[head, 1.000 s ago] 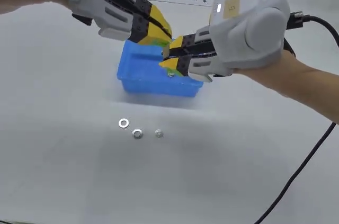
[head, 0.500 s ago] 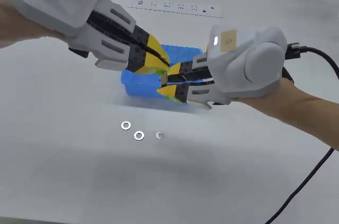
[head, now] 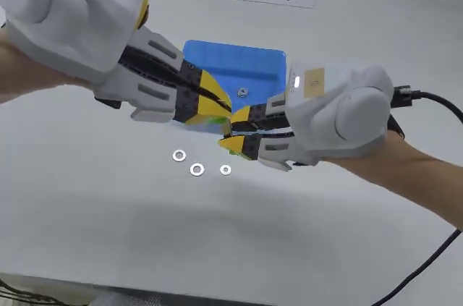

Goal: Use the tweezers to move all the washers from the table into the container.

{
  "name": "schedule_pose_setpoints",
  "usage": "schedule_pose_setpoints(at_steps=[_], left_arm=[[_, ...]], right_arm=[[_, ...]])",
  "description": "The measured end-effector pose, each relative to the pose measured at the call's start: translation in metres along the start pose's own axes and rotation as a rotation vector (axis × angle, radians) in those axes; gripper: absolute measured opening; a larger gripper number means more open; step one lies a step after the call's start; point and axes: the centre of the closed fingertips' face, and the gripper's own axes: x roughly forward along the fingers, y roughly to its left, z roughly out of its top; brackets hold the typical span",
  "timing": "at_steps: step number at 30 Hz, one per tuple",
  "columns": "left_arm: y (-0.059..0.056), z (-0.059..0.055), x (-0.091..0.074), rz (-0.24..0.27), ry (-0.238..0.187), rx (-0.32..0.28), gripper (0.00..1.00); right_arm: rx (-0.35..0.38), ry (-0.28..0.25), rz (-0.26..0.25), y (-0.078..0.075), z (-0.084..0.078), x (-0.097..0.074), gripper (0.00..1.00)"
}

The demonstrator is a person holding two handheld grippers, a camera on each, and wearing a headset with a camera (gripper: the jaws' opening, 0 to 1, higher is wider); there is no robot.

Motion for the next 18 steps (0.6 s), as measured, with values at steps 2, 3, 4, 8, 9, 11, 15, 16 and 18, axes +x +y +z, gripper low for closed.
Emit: schedule_pose_setpoints(at_steps=[2,3,4,8,9,11,15,16,18], left_arm=[[-0.002,-0.003,0.001,0.0,-0.001,-0.009,0.06],[-0.002,-0.006,0.002,-0.001,-0.002,-0.013,0.06],[-0.002,-0.01,0.003,-0.003,-0.003,-0.019,0.06],[-0.008,-0.015,0.007,-0.012,0.001,-0.037,0.06],[-0.01,-0.017,0.009,-0.014,0.005,-0.038,0.06],[-0.012,-0.02,0.011,-0.019,0.009,-0.042,0.06],[-0.013,-0.024,0.011,-0.022,0.022,-0.043,0.06],[-0.012,-0.025,0.011,-0.021,0.023,-0.043,0.06],[-0.015,-0.022,0.012,-0.021,0.027,-0.046,0.06]], right_arm=[[0.005,0.004,0.005,0.004,-0.003,0.002,0.12],[0.011,0.003,0.007,0.005,-0.004,0.002,0.12],[0.013,0.003,0.008,0.007,-0.005,0.003,0.12],[0.031,0.013,0.017,0.016,-0.012,0.007,0.12],[0.032,0.015,0.018,0.018,-0.013,0.007,0.12],[0.039,0.017,0.022,0.02,-0.015,0.008,0.12],[0.051,0.025,0.027,0.022,-0.019,0.009,0.12],[0.056,0.024,0.027,0.022,-0.02,0.01,0.12],[0.056,0.025,0.027,0.021,-0.02,0.01,0.12]])
